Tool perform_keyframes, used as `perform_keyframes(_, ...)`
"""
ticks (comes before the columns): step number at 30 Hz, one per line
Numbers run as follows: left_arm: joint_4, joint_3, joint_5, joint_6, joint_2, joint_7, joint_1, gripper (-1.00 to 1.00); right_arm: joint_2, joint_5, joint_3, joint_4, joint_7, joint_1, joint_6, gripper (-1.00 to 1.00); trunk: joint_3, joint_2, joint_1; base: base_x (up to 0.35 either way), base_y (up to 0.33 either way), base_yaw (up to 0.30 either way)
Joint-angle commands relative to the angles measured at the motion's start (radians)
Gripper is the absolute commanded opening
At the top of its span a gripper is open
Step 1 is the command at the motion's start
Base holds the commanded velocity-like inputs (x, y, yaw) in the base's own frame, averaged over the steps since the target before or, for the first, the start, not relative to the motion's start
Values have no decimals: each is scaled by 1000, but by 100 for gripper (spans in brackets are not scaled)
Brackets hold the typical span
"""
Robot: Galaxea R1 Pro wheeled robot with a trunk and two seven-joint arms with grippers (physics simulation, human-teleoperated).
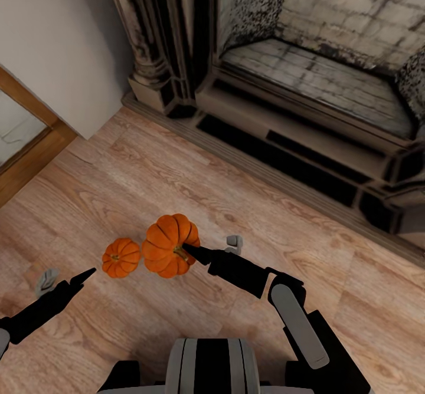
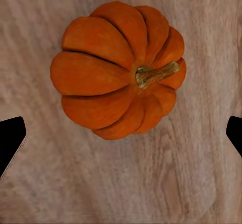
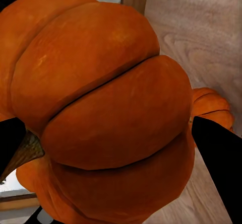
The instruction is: Place each of the two pumpkins and all three candles from the living room inside a cabinet in the living room (use any cabinet), then make sure every cabinet is closed, and position the cauldron so it is next to a table in the living room.
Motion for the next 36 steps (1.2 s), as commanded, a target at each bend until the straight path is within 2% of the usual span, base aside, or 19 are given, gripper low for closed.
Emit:
perform_keyframes(1, 0, 1, 5, 3, 0, 0, 0, 100, 0, -4, -1, 0, 1, 0, 5, -100, 0, 0, 0, 97, -5, 0)
perform_keyframes(15, 0, 3, 6, -6, 1, 6, 0, 100, 2, -4, 0, 1, 0, 0, 5, -100, 0, 0, 0, 91, -1, 0)
perform_keyframes(22, 1, 39, 8, -6, 0, 17, 0, 100, 3, -4, 1, 1, 0, 0, 5, -100, 0, 0, 0, 50, -18, 0)
perform_keyframes(32, 1, 46, 7, -7, 0, 18, 0, 100, 4, -4, 2, 1, 0, 0, 5, -100, 0, 0, 0, 32, -53, 0)
perform_keyframes(36, 2, 46, 7, -8, 0, 19, 0, 100, 5, -4, 2, 1, -1, 0, 5, -100, -16, -1, 2, 1, -1, 0)
